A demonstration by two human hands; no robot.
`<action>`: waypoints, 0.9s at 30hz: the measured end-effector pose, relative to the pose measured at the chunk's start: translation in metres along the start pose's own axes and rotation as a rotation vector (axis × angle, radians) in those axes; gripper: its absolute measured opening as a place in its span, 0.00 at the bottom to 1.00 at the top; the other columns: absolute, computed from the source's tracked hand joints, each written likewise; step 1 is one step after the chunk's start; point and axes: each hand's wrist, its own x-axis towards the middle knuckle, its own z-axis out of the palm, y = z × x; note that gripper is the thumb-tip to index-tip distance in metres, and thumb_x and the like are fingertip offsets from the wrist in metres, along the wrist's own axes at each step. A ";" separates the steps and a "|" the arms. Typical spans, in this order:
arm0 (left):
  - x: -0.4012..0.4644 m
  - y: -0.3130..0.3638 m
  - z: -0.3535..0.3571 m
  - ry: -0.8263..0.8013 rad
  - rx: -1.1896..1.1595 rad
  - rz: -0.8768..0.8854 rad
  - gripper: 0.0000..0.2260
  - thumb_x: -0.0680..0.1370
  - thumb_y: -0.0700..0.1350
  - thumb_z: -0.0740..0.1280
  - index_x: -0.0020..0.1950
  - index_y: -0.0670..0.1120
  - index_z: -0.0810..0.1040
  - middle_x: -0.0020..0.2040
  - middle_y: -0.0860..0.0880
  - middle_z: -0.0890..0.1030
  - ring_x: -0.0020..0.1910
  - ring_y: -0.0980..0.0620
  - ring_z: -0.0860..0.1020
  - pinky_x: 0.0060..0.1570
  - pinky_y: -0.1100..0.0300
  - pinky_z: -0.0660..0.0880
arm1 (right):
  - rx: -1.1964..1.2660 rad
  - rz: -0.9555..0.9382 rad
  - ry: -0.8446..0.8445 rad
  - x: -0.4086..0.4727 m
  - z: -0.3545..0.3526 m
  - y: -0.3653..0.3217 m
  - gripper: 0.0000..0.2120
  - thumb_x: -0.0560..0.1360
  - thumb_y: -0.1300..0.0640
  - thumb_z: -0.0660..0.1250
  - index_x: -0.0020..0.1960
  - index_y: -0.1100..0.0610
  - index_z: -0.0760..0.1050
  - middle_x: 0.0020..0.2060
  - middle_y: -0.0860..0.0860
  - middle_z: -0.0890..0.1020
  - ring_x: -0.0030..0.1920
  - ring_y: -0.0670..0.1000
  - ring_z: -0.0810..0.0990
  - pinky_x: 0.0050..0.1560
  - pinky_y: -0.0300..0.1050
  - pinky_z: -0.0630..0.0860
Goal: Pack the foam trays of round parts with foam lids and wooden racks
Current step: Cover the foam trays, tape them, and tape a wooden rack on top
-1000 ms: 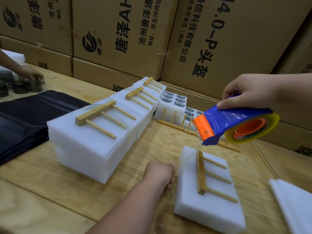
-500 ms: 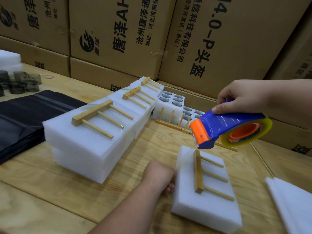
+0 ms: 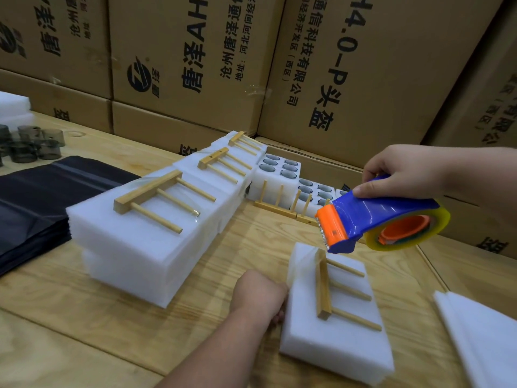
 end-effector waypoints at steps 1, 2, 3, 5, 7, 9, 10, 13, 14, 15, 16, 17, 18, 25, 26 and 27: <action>0.000 0.000 0.000 0.035 0.003 0.023 0.10 0.69 0.44 0.64 0.30 0.42 0.79 0.25 0.47 0.81 0.28 0.44 0.83 0.31 0.54 0.83 | 0.002 0.002 0.005 -0.001 0.002 0.003 0.17 0.73 0.33 0.69 0.49 0.46 0.80 0.36 0.40 0.85 0.38 0.42 0.85 0.38 0.39 0.81; 0.000 -0.001 0.000 0.082 0.012 0.057 0.10 0.70 0.45 0.64 0.30 0.43 0.78 0.24 0.50 0.80 0.27 0.45 0.81 0.29 0.59 0.79 | 0.005 0.005 0.008 -0.003 0.004 0.007 0.17 0.73 0.33 0.69 0.49 0.46 0.80 0.36 0.40 0.85 0.38 0.41 0.85 0.38 0.39 0.82; 0.000 -0.001 0.001 0.127 0.002 0.094 0.11 0.71 0.47 0.65 0.30 0.45 0.77 0.24 0.52 0.78 0.27 0.47 0.79 0.28 0.61 0.74 | 0.010 0.009 0.008 -0.005 0.006 0.010 0.17 0.73 0.33 0.69 0.49 0.46 0.80 0.36 0.40 0.85 0.38 0.41 0.85 0.38 0.39 0.82; -0.002 0.001 0.003 0.159 -0.098 0.171 0.10 0.73 0.50 0.67 0.34 0.47 0.79 0.24 0.53 0.77 0.28 0.50 0.76 0.29 0.61 0.70 | 0.023 0.019 0.000 -0.010 0.012 0.018 0.17 0.73 0.33 0.69 0.49 0.46 0.80 0.36 0.39 0.85 0.38 0.40 0.84 0.37 0.38 0.81; -0.002 0.006 0.004 0.173 -0.186 0.265 0.09 0.74 0.52 0.68 0.38 0.49 0.80 0.26 0.55 0.77 0.30 0.53 0.76 0.33 0.58 0.71 | 0.033 0.032 0.003 -0.013 0.020 0.028 0.17 0.74 0.33 0.68 0.47 0.46 0.81 0.36 0.39 0.85 0.37 0.40 0.84 0.35 0.37 0.78; -0.003 0.015 0.004 0.149 -0.262 0.334 0.07 0.73 0.55 0.68 0.44 0.52 0.81 0.31 0.57 0.76 0.31 0.56 0.74 0.36 0.57 0.71 | 0.035 0.046 0.022 -0.016 0.029 0.038 0.19 0.73 0.32 0.68 0.45 0.47 0.82 0.35 0.42 0.85 0.36 0.44 0.84 0.35 0.40 0.77; -0.004 0.021 0.003 0.101 -0.291 0.359 0.07 0.73 0.54 0.69 0.49 0.54 0.80 0.35 0.58 0.76 0.32 0.58 0.74 0.37 0.58 0.71 | 0.037 0.055 0.032 -0.018 0.034 0.044 0.19 0.73 0.31 0.68 0.44 0.47 0.82 0.35 0.43 0.85 0.37 0.45 0.84 0.36 0.42 0.77; -0.010 0.038 0.006 -0.048 -0.171 0.475 0.15 0.74 0.54 0.69 0.60 0.60 0.74 0.55 0.59 0.77 0.51 0.62 0.77 0.50 0.62 0.73 | 0.053 0.071 0.042 -0.023 0.051 0.060 0.19 0.74 0.32 0.68 0.43 0.48 0.82 0.35 0.45 0.84 0.38 0.46 0.83 0.37 0.43 0.76; -0.014 0.043 0.008 -0.089 -0.089 0.512 0.21 0.72 0.55 0.67 0.65 0.61 0.72 0.61 0.60 0.75 0.59 0.61 0.75 0.56 0.62 0.72 | 0.068 0.077 0.040 -0.025 0.056 0.064 0.19 0.74 0.32 0.68 0.43 0.47 0.82 0.35 0.44 0.84 0.37 0.45 0.82 0.37 0.42 0.75; -0.018 0.047 0.011 -0.136 -0.011 0.527 0.28 0.69 0.55 0.65 0.70 0.60 0.70 0.66 0.60 0.73 0.62 0.61 0.74 0.59 0.62 0.71 | 0.088 0.084 0.034 -0.026 0.061 0.068 0.18 0.74 0.33 0.68 0.43 0.47 0.82 0.35 0.43 0.84 0.37 0.44 0.82 0.36 0.41 0.75; -0.021 0.051 0.014 -0.193 0.062 0.524 0.33 0.67 0.54 0.63 0.74 0.59 0.67 0.70 0.59 0.71 0.62 0.60 0.75 0.58 0.62 0.73 | 0.108 0.092 0.025 -0.028 0.066 0.071 0.17 0.75 0.33 0.68 0.43 0.45 0.83 0.35 0.41 0.84 0.36 0.42 0.82 0.36 0.39 0.74; -0.024 0.055 0.019 -0.256 0.129 0.520 0.37 0.66 0.54 0.63 0.77 0.58 0.64 0.72 0.57 0.69 0.57 0.59 0.78 0.51 0.62 0.77 | 0.125 0.097 0.015 -0.030 0.071 0.074 0.16 0.75 0.33 0.67 0.43 0.44 0.83 0.35 0.40 0.83 0.36 0.41 0.82 0.36 0.38 0.74; -0.026 0.058 0.024 -0.304 0.197 0.526 0.38 0.66 0.54 0.64 0.78 0.58 0.61 0.72 0.56 0.67 0.52 0.56 0.80 0.42 0.63 0.79 | 0.141 0.100 0.008 -0.031 0.075 0.077 0.15 0.75 0.33 0.67 0.44 0.44 0.83 0.36 0.39 0.84 0.37 0.41 0.82 0.36 0.38 0.75; -0.026 0.065 0.053 -0.223 0.661 0.641 0.46 0.69 0.65 0.72 0.80 0.49 0.56 0.78 0.50 0.62 0.81 0.45 0.54 0.78 0.47 0.56 | 0.176 0.108 -0.026 -0.033 0.108 0.094 0.17 0.76 0.33 0.66 0.44 0.45 0.81 0.40 0.45 0.84 0.42 0.46 0.82 0.44 0.47 0.80; -0.024 0.062 0.055 -0.210 0.705 0.638 0.50 0.70 0.66 0.71 0.83 0.47 0.50 0.82 0.50 0.56 0.82 0.47 0.48 0.80 0.49 0.51 | 0.183 0.106 -0.027 -0.034 0.113 0.096 0.17 0.77 0.34 0.65 0.44 0.46 0.81 0.40 0.45 0.83 0.42 0.46 0.82 0.43 0.46 0.79; -0.023 0.060 0.057 -0.192 0.723 0.644 0.52 0.71 0.66 0.70 0.83 0.47 0.46 0.84 0.51 0.52 0.83 0.49 0.44 0.79 0.50 0.48 | 0.201 0.106 -0.020 -0.035 0.118 0.098 0.16 0.77 0.34 0.65 0.43 0.45 0.81 0.39 0.45 0.83 0.42 0.45 0.82 0.42 0.44 0.77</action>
